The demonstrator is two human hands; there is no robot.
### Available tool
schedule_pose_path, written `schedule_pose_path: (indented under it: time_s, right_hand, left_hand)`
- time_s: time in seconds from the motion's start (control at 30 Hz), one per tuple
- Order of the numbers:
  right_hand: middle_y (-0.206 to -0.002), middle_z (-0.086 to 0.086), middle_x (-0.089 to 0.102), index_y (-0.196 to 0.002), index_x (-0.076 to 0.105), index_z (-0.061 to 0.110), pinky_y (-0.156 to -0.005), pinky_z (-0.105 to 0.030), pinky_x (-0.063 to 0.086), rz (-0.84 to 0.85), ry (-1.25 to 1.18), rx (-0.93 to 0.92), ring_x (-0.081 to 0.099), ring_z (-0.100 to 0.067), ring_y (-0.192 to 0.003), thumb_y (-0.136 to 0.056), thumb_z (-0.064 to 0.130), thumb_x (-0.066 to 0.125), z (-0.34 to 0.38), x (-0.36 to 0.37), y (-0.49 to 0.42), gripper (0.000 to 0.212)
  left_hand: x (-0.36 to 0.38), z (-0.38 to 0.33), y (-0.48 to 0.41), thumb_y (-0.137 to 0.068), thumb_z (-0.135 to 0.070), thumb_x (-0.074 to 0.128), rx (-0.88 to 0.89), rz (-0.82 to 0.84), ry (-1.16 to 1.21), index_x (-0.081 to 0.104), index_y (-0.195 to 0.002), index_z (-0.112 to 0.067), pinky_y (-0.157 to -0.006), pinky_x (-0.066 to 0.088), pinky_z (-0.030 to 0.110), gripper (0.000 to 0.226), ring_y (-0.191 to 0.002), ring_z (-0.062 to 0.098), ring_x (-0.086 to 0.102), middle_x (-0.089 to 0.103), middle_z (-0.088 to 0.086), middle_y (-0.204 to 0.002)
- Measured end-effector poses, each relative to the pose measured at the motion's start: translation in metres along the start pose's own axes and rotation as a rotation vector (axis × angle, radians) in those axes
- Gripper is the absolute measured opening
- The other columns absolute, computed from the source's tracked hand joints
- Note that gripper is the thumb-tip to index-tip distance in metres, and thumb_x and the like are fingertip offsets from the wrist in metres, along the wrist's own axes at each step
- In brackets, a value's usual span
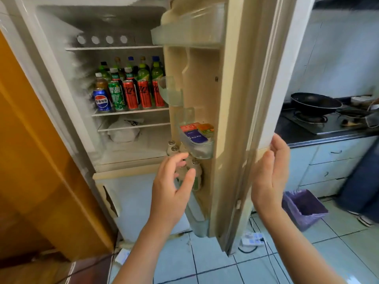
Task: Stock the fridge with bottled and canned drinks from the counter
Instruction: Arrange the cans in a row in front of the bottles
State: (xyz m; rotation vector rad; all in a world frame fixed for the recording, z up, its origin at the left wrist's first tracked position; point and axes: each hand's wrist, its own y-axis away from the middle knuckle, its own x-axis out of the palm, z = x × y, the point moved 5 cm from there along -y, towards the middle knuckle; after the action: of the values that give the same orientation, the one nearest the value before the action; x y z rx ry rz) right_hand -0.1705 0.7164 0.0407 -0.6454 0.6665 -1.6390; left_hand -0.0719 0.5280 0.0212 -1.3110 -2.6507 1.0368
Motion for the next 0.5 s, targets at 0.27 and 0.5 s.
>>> schedule_pose_path:
  time_s: [0.27,0.5]
  right_hand:
    - [-0.123,-0.003,0.057,-0.123,0.054,0.001,-0.088,-0.046,0.046,0.337,-0.041,-0.288,0.054,-0.025,-0.112,-0.092,0.026,0.032,0.029,0.047,0.029,0.045]
    - [-0.134,-0.012,0.052,-0.133,0.050,0.004,-0.099,-0.034,0.041,0.614,-0.014,-0.579,0.051,-0.022,-0.122,-0.092,0.016,0.039,0.043,0.109,0.046,0.043]
  left_hand:
    - [-0.014,0.004,0.027,-0.081,-0.047,0.059,0.033,-0.089,-0.044,0.034,-0.137,-0.036,-0.097,0.040,0.011,0.062,-0.130,0.006,0.040,0.036,-0.019,-0.139]
    - [-0.051,0.024,0.032,-0.082,-0.038,0.063,0.011,-0.279,0.030,0.015,-0.144,-0.021,-0.099,0.037,0.009,0.081,-0.131,-0.007,0.035,0.029,-0.031,-0.142]
